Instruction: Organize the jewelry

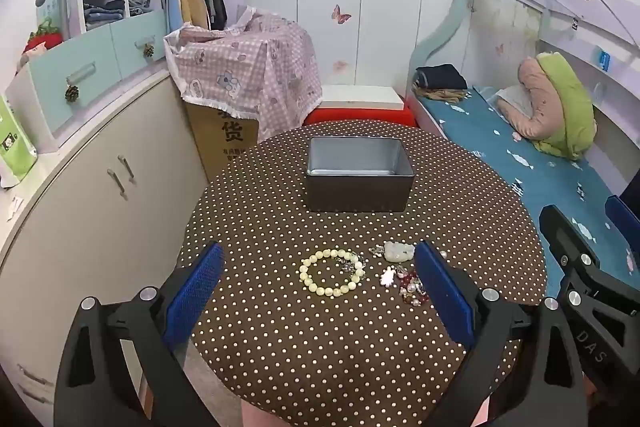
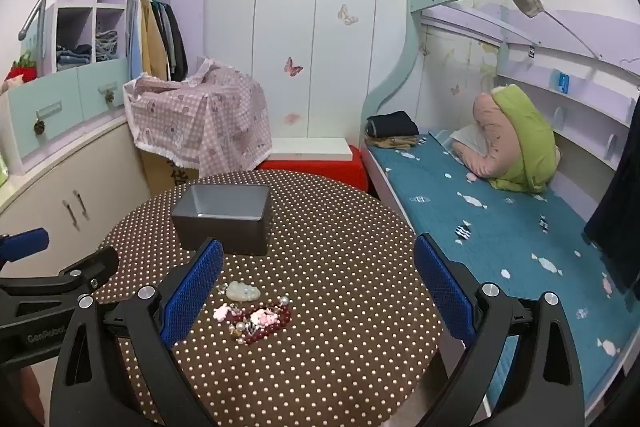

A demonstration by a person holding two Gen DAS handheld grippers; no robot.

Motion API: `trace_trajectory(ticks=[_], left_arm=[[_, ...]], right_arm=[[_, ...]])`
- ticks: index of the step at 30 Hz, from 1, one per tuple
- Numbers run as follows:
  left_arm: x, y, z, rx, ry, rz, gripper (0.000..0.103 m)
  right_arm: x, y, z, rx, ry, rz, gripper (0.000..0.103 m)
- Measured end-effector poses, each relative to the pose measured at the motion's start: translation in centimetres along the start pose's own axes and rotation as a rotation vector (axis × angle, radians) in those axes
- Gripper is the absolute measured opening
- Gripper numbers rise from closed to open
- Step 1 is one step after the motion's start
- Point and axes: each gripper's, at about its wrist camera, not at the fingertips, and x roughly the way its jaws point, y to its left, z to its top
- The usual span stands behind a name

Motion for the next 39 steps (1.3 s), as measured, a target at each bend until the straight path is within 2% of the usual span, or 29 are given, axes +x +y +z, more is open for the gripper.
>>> trace_trajectory(ticks=[16, 39], left_arm=[[3.2, -0.2, -0.7, -0.018, 0.089, 0.012, 0.093], [4.7, -0.8, -0.9, -0.008, 0.123, -0.015, 0.093]], right_arm=[[3.1, 0.2, -1.3, 0.001, 0.047, 0.014, 0.093], [4.4, -0.5, -1.6, 0.011, 0.076, -0.001, 0.093]])
